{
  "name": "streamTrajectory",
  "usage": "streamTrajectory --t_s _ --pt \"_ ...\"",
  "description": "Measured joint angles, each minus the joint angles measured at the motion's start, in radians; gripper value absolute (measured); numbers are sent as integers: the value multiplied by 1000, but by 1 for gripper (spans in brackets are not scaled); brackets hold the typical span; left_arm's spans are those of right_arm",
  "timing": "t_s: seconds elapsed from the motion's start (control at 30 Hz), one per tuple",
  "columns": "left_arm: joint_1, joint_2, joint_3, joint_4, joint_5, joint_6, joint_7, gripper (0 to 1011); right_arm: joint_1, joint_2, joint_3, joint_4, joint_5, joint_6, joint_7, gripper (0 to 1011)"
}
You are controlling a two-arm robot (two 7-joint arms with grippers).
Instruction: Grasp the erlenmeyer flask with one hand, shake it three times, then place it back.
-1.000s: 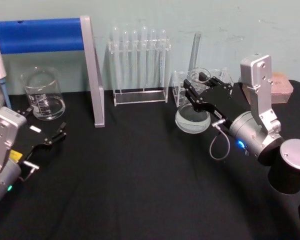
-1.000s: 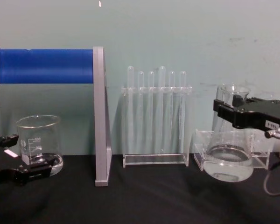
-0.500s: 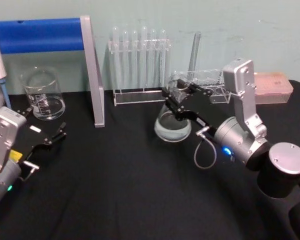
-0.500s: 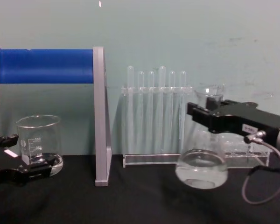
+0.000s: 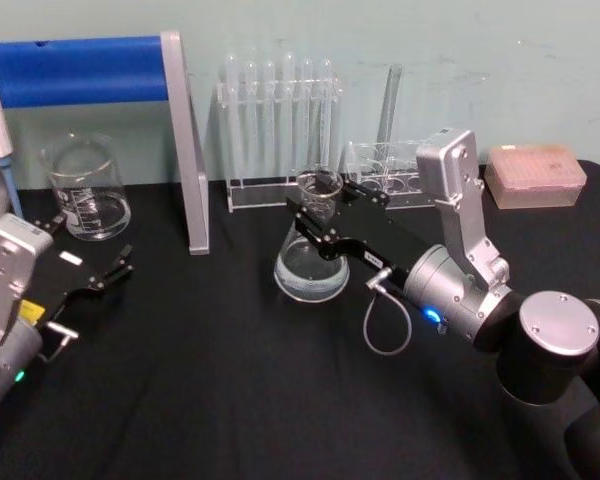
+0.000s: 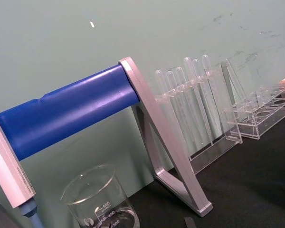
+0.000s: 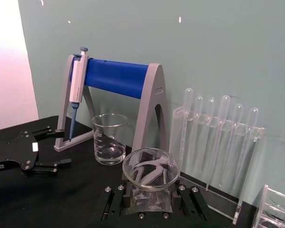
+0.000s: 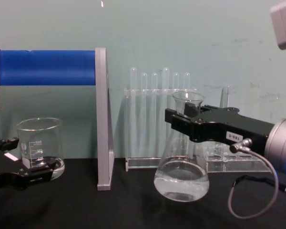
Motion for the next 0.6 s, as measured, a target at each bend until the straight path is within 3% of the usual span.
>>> streamTrajectory --t_s 0.6 --pt "0 0 0 0 0 0 0 1001 3 11 -24 28 9 -22 7 456"
